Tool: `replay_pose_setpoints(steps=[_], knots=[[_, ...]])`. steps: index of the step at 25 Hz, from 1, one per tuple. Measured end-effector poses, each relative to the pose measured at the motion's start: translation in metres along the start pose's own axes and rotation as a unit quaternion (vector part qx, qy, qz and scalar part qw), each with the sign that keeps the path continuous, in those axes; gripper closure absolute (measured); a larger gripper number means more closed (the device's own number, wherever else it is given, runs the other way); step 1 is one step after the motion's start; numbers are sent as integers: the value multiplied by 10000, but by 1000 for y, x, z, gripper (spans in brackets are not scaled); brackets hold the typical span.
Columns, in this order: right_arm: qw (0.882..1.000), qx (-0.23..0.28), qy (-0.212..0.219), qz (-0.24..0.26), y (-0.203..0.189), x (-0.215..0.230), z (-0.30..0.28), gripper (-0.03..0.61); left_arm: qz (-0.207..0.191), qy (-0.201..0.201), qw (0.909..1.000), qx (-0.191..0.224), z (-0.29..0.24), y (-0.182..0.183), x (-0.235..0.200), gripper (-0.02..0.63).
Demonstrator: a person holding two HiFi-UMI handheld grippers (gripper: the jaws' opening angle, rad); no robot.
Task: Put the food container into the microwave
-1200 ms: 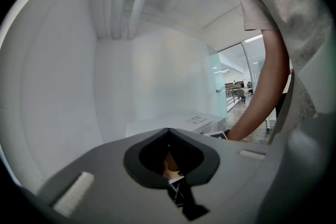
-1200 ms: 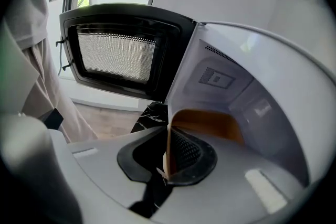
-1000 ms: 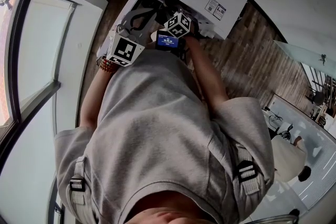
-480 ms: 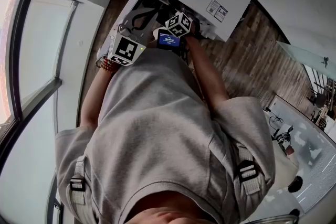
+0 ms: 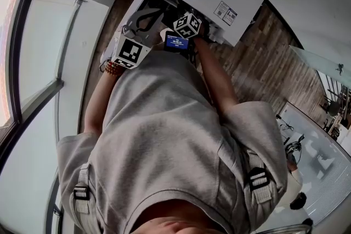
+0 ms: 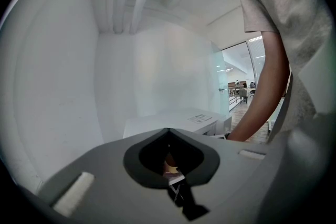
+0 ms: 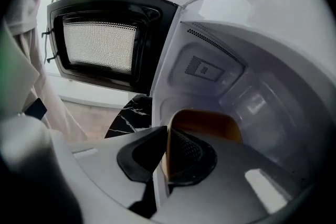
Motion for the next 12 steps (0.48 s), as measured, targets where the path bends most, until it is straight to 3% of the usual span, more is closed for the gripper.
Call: replay_pose_setpoints(steps=[12], knots=[[9999, -31, -9, 116, -3, 3, -9, 537, 46, 210, 9997, -146, 0, -3, -2, 615]])
Point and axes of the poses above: the fingertips, and each gripper's own axes: z backward along the fingers, x to its right, y out of its top, the point moved 3 cm from there along z, backward along the fingers, and after that the axes turned 2 degrees about -x, right-handed, at the moved point
